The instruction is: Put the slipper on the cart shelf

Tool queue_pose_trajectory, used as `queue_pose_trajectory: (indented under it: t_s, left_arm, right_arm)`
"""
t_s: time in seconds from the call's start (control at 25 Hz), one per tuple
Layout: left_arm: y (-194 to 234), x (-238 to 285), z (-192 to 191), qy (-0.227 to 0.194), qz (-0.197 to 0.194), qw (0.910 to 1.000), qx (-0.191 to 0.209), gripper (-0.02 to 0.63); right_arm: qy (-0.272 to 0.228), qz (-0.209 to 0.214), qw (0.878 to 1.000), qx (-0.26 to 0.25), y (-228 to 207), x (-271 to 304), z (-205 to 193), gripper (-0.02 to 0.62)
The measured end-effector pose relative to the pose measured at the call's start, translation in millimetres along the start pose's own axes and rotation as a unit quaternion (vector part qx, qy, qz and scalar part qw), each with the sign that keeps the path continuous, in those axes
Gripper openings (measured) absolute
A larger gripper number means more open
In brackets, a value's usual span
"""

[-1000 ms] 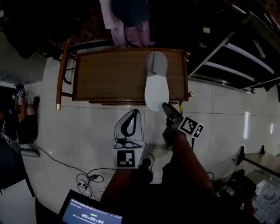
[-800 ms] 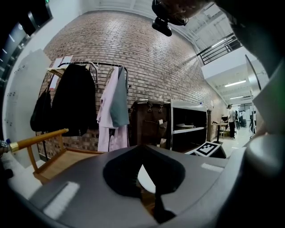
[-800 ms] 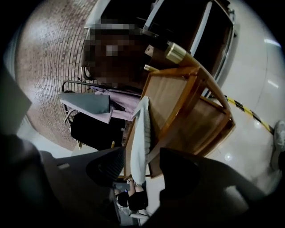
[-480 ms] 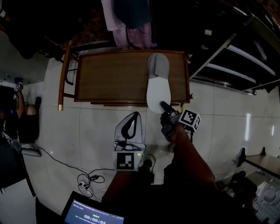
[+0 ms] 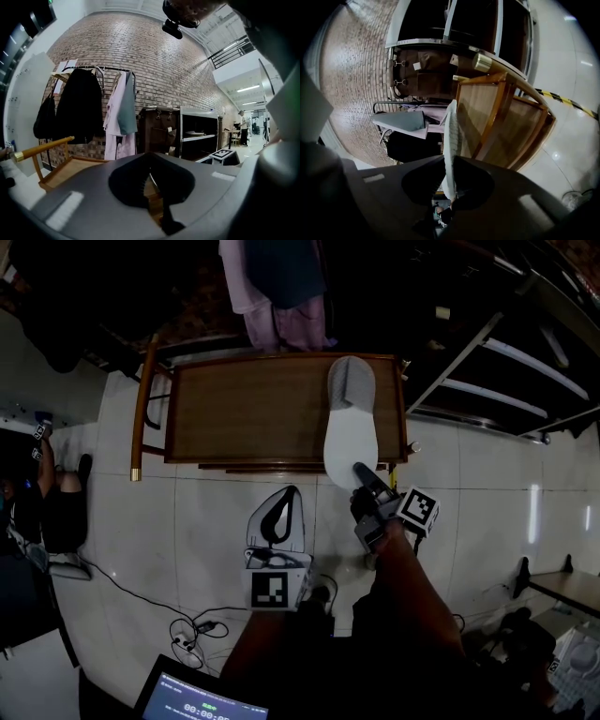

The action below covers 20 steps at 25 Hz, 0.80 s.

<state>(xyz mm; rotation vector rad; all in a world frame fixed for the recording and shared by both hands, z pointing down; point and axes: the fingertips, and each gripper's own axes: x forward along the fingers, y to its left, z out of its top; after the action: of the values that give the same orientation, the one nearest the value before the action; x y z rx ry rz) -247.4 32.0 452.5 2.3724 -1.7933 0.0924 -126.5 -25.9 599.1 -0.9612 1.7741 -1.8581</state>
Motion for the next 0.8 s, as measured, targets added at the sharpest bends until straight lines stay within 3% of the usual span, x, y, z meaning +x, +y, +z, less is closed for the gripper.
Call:
queue_pose_trajectory:
  t_s: [0.16, 0.28, 0.36, 0.44, 0.52, 0.72, 0.8]
  left_arm:
    - [3.3, -5.4, 5.4, -0.001, 0.001, 1.0000, -0.005, 0.015]
    - [5.4, -7.9, 12.9, -0.009, 0.003, 0.9999, -0.005, 0.015]
    - [8.1, -10.1, 18.4, -0.015, 0.003, 0.9998, -0.010, 0.015]
    - [10.3, -12.6, 26.1, -0.022, 0.003, 0.9995, -0.022, 0.015]
    - [9.9, -14.6, 34.3, -0.028, 0.002, 0.9993, -0.026, 0.015]
    - [5.1, -20.0, 48.5, -0.051, -0.012, 0.9976, -0.044, 0.015]
    - [3.5, -23.0, 53.9, -0.060, -0.006, 0.9973, -0.041, 0.015]
  right_arm:
    - [-0.014, 0.024, 0.999, -0.026, 25.7, -13.0, 0.3, 0.044]
    - [-0.034, -0.013, 0.989, -0.143, 44.7, -30.3, 6.5, 0.044]
    - [-0.061, -0.045, 0.966, -0.248, 61.2, -43.3, 12.6, 0.044]
    - [-0.100, -0.053, 0.933, -0.342, 84.9, -54.2, 18.8, 0.044]
    - [-0.142, -0.068, 0.890, -0.428, 107.0, -67.4, 22.9, 0.044]
    - [-0.230, -0.111, 0.753, -0.607, 165.1, -103.5, 24.8, 0.043]
    - [-0.246, -0.112, 0.723, -0.635, 178.5, -111.9, 22.1, 0.043]
